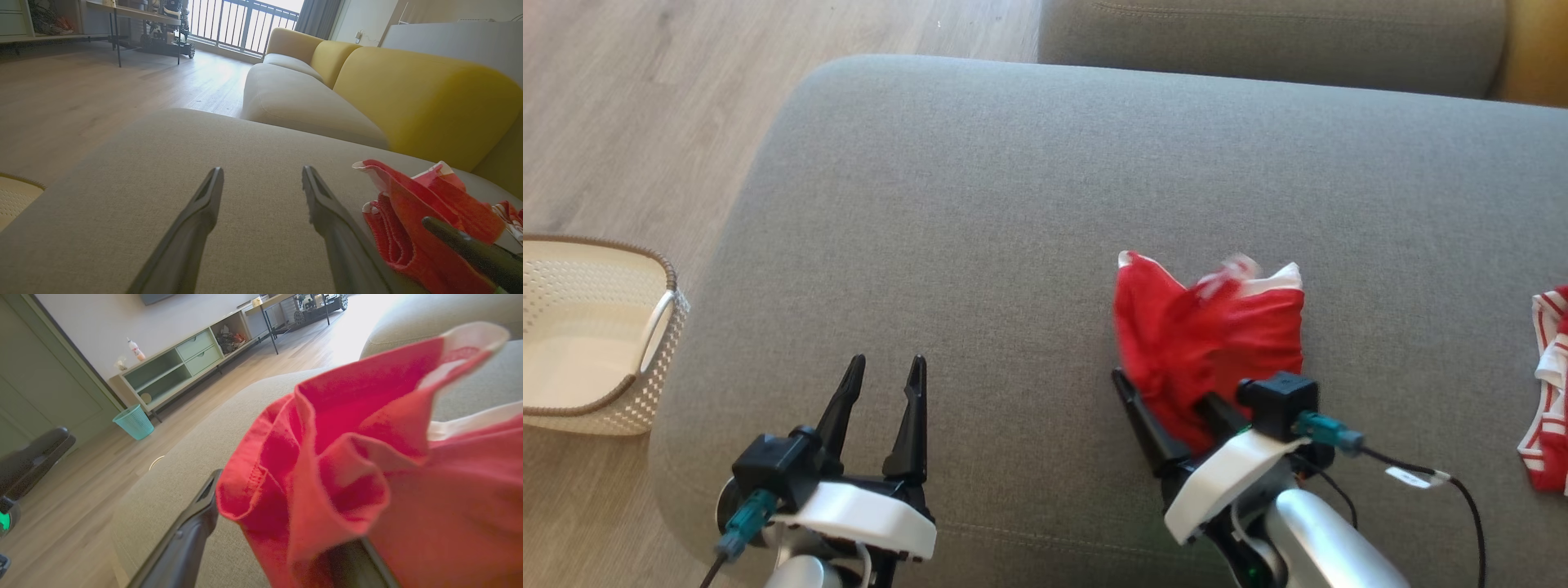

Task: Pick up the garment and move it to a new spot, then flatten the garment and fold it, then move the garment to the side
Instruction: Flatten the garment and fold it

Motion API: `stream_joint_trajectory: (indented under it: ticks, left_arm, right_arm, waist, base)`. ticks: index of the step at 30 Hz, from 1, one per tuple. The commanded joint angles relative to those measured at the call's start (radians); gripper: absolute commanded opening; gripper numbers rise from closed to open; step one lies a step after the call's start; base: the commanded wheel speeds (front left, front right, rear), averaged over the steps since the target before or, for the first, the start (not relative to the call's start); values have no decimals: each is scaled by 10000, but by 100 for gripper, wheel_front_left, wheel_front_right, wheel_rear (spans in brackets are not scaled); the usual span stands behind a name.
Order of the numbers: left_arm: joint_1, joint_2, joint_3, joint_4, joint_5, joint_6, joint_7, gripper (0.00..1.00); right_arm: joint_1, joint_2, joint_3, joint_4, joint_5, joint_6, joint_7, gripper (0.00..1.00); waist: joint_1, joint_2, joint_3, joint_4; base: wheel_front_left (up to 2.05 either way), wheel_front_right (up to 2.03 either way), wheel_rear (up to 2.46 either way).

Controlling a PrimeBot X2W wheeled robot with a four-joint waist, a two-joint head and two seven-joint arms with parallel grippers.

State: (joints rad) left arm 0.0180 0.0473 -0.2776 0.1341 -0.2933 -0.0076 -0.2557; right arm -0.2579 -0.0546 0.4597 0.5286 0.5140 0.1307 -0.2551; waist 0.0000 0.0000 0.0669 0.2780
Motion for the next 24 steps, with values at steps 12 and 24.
stream_joint_trajectory:
  ticks: [12,24]
  left_arm:
    - [-410,29,285,-323,-59,11,-61,100]
    - [-463,29,345,-339,-99,60,-61,100]
  right_arm:
    - [-469,43,1157,580,-1186,0,415,100]
    - [-989,43,1463,1350,-623,0,234,100]
  waist:
    - [0,0,134,-1]
    - [0,0,265,-85]
  base:
    - [0,0,0]
    - [0,0,0]
